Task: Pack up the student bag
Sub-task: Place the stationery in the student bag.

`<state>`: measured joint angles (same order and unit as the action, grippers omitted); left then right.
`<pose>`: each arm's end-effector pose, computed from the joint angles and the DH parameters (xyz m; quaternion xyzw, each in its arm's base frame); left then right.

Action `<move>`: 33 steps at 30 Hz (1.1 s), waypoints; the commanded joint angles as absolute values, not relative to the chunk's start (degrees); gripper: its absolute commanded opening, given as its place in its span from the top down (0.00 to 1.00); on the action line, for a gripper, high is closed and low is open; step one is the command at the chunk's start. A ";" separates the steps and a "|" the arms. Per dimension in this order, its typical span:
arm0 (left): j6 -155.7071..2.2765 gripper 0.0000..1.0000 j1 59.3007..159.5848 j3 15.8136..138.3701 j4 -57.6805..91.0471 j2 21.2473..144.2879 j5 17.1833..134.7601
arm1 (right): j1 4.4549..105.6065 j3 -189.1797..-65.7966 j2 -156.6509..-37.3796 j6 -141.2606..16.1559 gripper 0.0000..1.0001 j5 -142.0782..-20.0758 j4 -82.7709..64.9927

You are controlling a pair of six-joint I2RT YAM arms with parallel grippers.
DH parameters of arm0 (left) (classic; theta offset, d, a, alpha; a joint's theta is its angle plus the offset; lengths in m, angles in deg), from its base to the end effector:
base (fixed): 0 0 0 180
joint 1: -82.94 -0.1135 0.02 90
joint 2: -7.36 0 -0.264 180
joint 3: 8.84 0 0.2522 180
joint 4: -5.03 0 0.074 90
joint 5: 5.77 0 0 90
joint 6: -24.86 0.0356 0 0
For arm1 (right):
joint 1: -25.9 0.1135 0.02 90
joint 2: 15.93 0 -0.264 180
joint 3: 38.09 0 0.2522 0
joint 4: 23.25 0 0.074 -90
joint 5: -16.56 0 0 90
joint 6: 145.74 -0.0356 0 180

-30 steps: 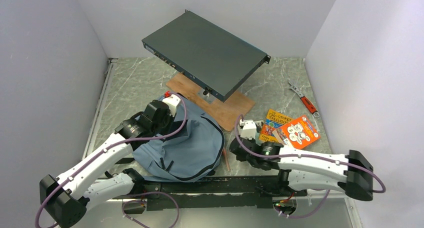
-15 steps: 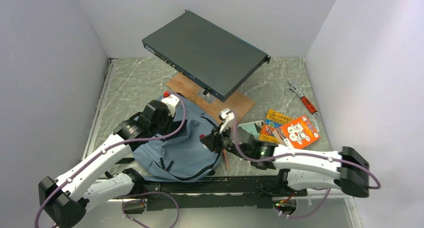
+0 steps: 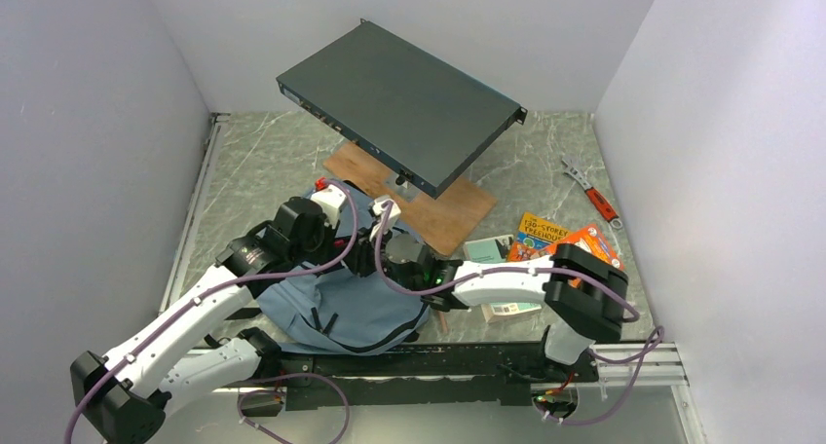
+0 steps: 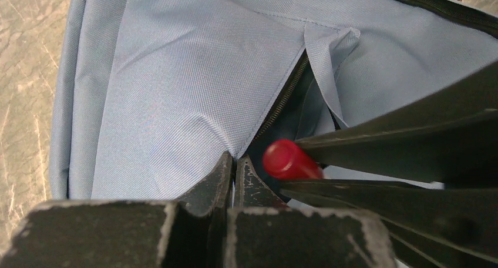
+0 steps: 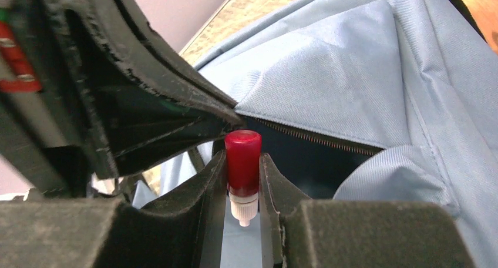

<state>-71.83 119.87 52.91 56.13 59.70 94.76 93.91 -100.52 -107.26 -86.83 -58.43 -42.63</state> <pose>0.1549 -0.1083 0.2912 0.2007 0.8869 -0.0737 0.4094 0.1410 0.3246 0.2376 -0.1596 0.7446 0.4227 0.4914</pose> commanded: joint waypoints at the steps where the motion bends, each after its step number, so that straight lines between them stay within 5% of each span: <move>1: -71.89 1.00 119.55 53.39 52.75 58.12 94.37 | 93.71 -102.83 -110.90 -83.61 1.00 -55.93 -50.95; 10: -72.17 1.00 119.54 53.03 52.51 56.87 94.35 | 93.84 -102.33 -117.30 -75.20 0.99 -54.85 -58.16; 15: -72.08 1.00 119.50 53.37 52.71 57.34 94.67 | 93.97 -103.39 -117.00 -75.28 0.67 -54.19 -53.48; 22: -71.99 1.00 119.46 53.35 52.72 57.60 95.18 | 94.11 -103.98 -111.48 -77.88 0.53 -54.44 -41.64; 33: -71.77 1.00 118.98 53.54 52.87 58.49 95.40 | 99.94 -94.20 -89.65 -76.01 0.61 -48.93 -22.22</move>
<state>-71.86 119.56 52.63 56.02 58.85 94.58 96.16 -97.85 -98.04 -77.47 -53.80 -31.31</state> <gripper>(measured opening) 0.021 0.392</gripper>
